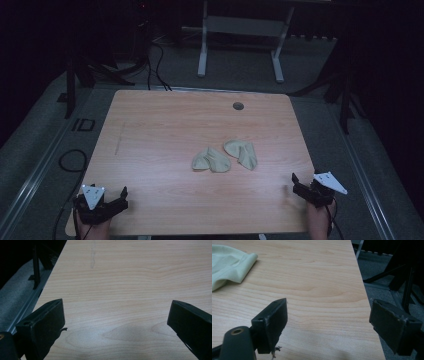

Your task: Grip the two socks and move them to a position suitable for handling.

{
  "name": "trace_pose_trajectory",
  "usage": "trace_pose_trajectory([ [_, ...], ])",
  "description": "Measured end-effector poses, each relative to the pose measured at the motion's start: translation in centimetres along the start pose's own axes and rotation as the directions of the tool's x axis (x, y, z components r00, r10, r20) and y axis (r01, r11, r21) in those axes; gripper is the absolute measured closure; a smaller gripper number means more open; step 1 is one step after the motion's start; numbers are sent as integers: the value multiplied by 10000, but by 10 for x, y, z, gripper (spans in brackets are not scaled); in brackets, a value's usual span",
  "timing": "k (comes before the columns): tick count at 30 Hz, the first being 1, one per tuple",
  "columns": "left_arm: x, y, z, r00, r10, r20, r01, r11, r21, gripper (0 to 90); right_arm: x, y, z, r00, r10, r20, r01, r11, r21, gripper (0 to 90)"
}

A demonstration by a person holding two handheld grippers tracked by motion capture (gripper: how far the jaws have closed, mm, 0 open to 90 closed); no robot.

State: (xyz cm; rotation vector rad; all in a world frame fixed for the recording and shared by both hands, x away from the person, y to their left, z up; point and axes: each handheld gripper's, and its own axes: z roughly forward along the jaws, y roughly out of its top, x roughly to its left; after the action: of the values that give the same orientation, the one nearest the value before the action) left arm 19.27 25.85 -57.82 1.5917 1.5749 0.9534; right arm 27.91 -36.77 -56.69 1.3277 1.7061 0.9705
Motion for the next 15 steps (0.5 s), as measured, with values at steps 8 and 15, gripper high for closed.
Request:
trace_pose_trajectory([
  [8, 1, 0, 1, 10000, 64, -9, -64, 9998, 213, 11, 0, 1, 2, 10000, -12, 9, 12, 9998, 215, 145],
  [15, -5, 3, -2, 9990, 250, 381, -247, 9997, -95, 11, 2, 4, 3, 9998, -24, 221, 10, 9981, 608, 137],
])
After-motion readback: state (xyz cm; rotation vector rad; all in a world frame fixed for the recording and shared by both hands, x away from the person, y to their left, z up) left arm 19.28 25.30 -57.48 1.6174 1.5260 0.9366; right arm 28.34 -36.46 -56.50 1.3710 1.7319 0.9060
